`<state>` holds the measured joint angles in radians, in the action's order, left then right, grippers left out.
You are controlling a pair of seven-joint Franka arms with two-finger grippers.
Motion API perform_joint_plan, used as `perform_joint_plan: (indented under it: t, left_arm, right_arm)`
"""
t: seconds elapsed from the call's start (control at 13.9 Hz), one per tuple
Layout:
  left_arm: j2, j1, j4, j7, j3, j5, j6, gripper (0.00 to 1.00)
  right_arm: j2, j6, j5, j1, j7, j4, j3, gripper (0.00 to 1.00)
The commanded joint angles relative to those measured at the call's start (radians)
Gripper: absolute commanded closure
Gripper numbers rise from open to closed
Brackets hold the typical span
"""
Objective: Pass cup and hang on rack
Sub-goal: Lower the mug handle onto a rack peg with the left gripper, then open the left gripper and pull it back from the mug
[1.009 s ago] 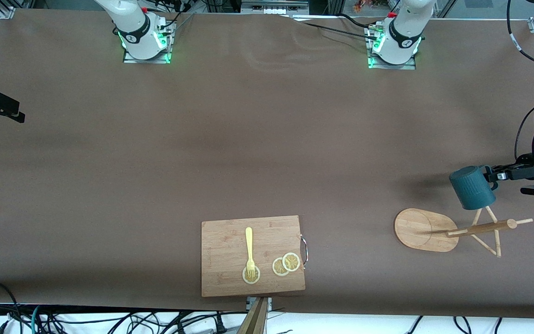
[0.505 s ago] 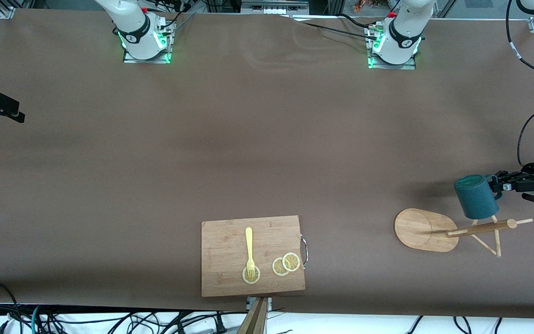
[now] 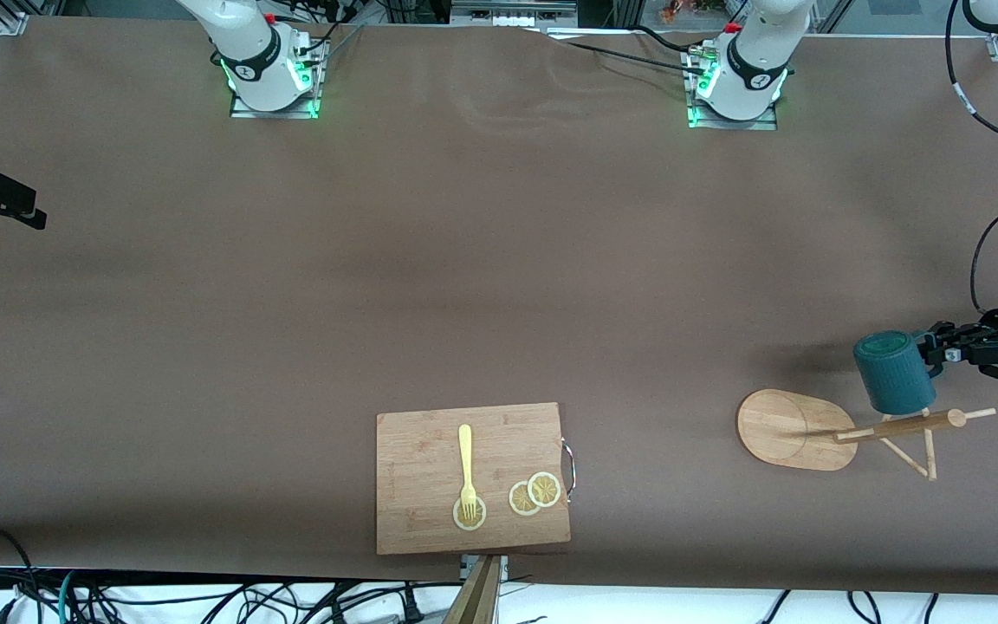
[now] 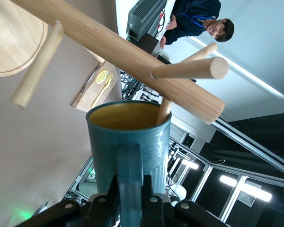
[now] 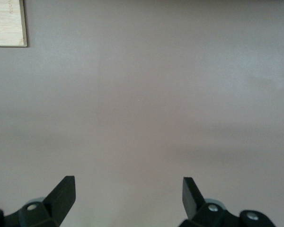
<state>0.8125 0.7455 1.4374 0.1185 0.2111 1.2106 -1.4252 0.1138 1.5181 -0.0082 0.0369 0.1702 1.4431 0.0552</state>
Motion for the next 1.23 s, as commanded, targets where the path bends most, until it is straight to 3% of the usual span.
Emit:
perform_joint_plan:
  t: [0.0, 0.07, 0.14, 0.22, 0.29, 0.36, 0.65, 1.15]
  left_arm:
    - [0.031, -0.049, -0.069, -0.025, -0.059, -0.028, 0.012, 0.95]
    - [0.031, -0.051, -0.069, -0.025, -0.061, -0.028, 0.012, 0.94]
    - [0.031, -0.052, -0.069, -0.025, -0.062, -0.029, 0.012, 0.87]
    - [0.03, -0.051, -0.069, -0.025, -0.061, -0.029, 0.014, 0.58]
    - [0.03, -0.051, -0.068, -0.02, -0.062, -0.031, 0.014, 0.06]
    - [0.03, -0.051, -0.068, -0.02, -0.062, -0.033, 0.014, 0.0]
    - [-0.004, -0.098, -0.072, -0.025, -0.062, -0.173, 0.006, 0.0]
    - [-0.171, -0.219, -0.112, -0.025, -0.052, -0.662, -0.034, 0.0]
  right_arm:
    - [0.0, -0.007, 0.008, 0.011, 0.011, -0.009, -0.005, 0.0]
    - [0.001, -0.009, 0.008, 0.011, 0.011, -0.007, -0.005, 0.0]
    - [0.0, -0.007, 0.01, 0.011, 0.011, -0.009, -0.005, 0.0]
    - [0.0, -0.007, 0.01, 0.011, 0.012, -0.007, -0.005, 0.0]
    - [0.0, -0.007, 0.01, 0.011, 0.011, -0.007, -0.005, 0.0]
    - [0.001, -0.007, 0.008, 0.011, 0.011, -0.007, -0.005, 0.0]
    - [0.0, -0.007, 0.008, 0.011, 0.012, -0.009, -0.005, 0.0]
    - [0.001, -0.007, 0.007, 0.012, 0.011, -0.007, -0.005, 0.0]
